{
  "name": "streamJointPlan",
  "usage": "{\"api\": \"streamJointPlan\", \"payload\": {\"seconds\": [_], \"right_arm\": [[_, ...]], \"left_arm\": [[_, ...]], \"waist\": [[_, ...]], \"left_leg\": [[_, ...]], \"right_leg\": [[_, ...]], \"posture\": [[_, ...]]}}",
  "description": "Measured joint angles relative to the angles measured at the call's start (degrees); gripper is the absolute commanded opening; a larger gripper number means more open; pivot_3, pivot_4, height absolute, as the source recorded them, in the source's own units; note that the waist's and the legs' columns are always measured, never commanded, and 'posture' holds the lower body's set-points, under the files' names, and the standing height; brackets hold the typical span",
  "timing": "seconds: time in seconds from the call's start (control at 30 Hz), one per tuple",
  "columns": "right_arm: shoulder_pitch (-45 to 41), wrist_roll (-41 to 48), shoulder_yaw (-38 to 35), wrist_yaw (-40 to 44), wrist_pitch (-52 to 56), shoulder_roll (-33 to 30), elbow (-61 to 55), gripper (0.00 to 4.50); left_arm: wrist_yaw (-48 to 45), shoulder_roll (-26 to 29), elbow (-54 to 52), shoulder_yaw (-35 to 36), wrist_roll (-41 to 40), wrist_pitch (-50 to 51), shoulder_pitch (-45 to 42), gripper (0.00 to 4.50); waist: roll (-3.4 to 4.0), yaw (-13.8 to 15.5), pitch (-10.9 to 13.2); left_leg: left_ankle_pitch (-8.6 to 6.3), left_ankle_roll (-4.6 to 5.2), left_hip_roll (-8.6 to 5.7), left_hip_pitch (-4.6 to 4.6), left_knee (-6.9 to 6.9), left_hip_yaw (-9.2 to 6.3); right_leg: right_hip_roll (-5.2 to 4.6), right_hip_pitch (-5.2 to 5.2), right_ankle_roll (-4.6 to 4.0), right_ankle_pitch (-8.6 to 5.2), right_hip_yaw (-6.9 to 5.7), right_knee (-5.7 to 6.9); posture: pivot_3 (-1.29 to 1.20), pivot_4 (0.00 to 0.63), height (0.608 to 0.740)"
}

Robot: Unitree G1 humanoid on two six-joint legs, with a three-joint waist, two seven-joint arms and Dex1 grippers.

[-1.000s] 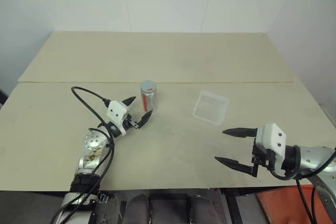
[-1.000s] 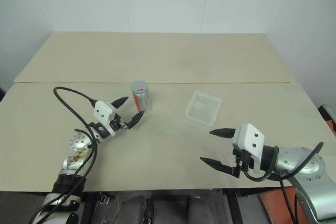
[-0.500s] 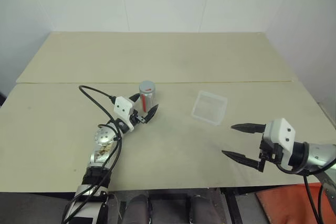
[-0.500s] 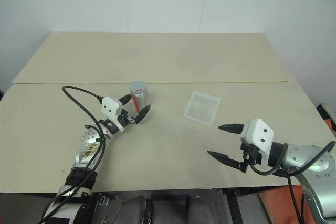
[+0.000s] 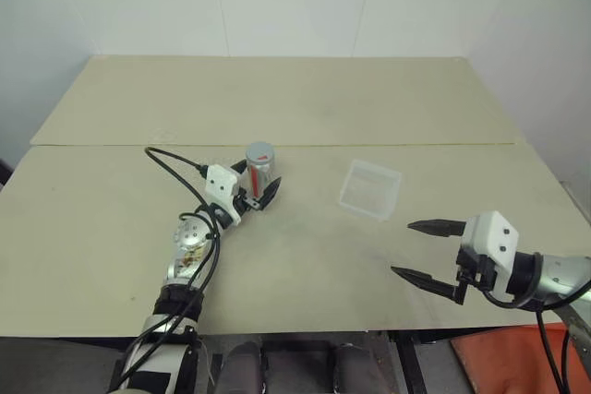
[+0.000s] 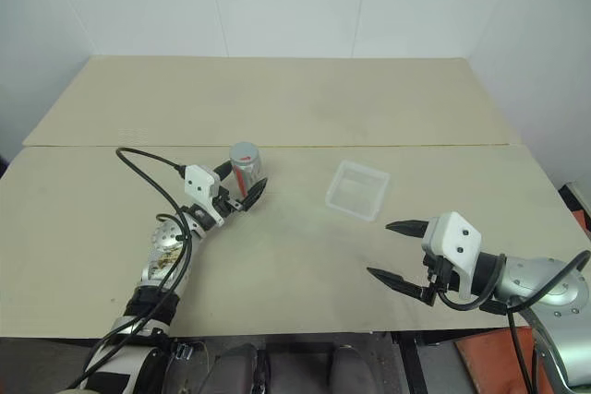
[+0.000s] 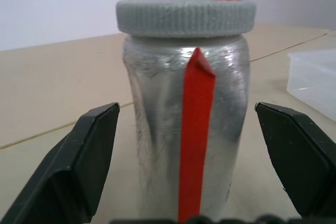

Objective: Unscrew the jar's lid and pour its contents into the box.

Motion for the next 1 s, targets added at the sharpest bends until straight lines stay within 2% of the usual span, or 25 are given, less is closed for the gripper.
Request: {"api": "streamJointPlan", "payload": {"seconds": [0.2,0.5,0.7,0.83,1.0], "right_arm": [[0.26,0.00,-0.01,-0.08,0.00,0.10,-0.07,4.50],[0.15,-0.10,-0.04,-1.58,0.00,0.16,-0.16,4.50],[-1.17,0.03,-0.10,-2.44,0.04,0.16,-1.64,4.50],[-6.35,1.53,0.41,-5.19,2.37,1.05,-2.74,4.50],[-16.93,4.37,7.63,-13.87,10.58,6.80,-5.24,4.50]], "left_arm": [[-0.32,-0.37,0.80,0.78,-0.86,0.25,-0.62,1.89],[-0.87,-0.73,3.79,1.26,-1.97,-0.52,-2.14,1.86],[-0.97,-0.62,0.96,0.85,-2.02,0.03,-0.62,1.86],[-2.67,0.13,-5.77,-0.18,-2.44,2.64,1.66,1.86],[-4.63,1.37,-14.03,-1.65,-3.69,7.32,2.95,1.86]], "waist": [[0.00,0.02,0.00],[-0.01,0.07,-0.01],[-0.01,-0.01,-0.01],[-0.01,-0.19,-0.01],[0.00,-0.23,-0.01]], "left_leg": [[0.00,0.00,-0.01,0.00,0.00,-0.01],[0.00,0.00,-0.02,0.02,0.01,-0.01],[0.00,0.00,-0.01,-0.01,0.00,-0.02],[0.01,-0.02,0.03,-0.01,0.00,-0.03],[0.02,-0.03,0.02,-0.02,-0.01,-0.03]], "right_leg": [[0.00,0.01,0.00,0.00,0.00,0.00],[-0.01,0.04,0.01,0.01,0.00,0.00],[-0.01,0.01,0.01,0.01,0.00,-0.02],[0.02,-0.02,0.01,0.01,0.01,0.03],[0.01,-0.04,0.00,0.01,0.02,0.02]], "posture": [[0.00,0.150,0.740],[0.00,0.150,0.740],[0.00,0.150,0.740],[0.00,0.150,0.740],[0.00,0.150,0.740]]}}
